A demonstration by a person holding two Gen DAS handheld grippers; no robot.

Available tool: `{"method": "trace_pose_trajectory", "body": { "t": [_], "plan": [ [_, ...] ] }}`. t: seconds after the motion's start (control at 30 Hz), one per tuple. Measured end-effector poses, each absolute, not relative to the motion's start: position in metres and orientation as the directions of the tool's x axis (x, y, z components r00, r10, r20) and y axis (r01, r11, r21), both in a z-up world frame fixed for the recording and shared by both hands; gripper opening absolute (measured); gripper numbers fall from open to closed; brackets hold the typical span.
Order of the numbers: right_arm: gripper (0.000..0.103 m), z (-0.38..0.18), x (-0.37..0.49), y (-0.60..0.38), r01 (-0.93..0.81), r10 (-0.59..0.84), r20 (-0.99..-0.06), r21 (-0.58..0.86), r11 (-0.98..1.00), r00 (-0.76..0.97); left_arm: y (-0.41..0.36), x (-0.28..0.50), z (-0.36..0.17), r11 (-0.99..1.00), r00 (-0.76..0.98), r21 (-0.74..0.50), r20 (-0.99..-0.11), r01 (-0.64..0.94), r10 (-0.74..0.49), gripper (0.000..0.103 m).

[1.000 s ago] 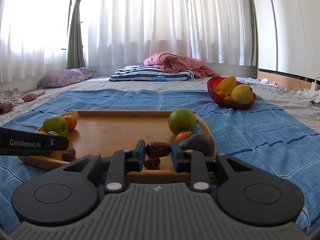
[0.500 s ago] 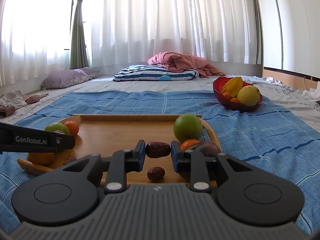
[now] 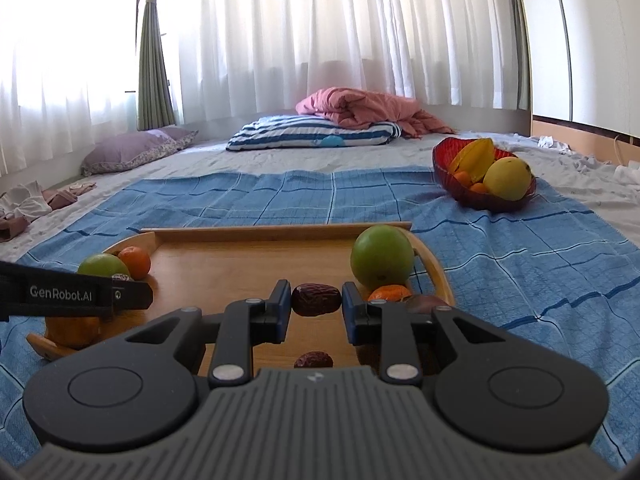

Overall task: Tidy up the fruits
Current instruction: 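Lift and carry both dates over the tray with both grippers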

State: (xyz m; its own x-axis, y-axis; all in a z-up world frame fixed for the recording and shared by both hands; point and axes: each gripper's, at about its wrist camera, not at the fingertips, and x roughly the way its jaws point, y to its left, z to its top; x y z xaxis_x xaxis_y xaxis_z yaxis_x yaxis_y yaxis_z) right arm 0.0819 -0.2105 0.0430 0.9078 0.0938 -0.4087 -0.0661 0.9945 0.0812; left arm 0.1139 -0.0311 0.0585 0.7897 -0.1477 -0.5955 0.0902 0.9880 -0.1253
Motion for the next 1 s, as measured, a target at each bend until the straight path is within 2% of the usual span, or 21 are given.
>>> {"method": "trace_pose_trajectory", "body": {
  "t": [0.67,1.0],
  "plan": [
    [0.032,0.045,0.15,-0.219,-0.074,0.142,-0.557,0.143,0.987,0.819,-0.027,0.174,0.053,0.984,0.708,-0.163,-0.687,0.071,-0.165,0.029],
    [0.032,0.04,0.166,-0.212,-0.097,0.154,-0.596,0.127,0.987,0.788,-0.031,0.196,0.041,0.991,0.689,-0.119,-0.714,0.057,-0.125,0.029]
  ]
}}
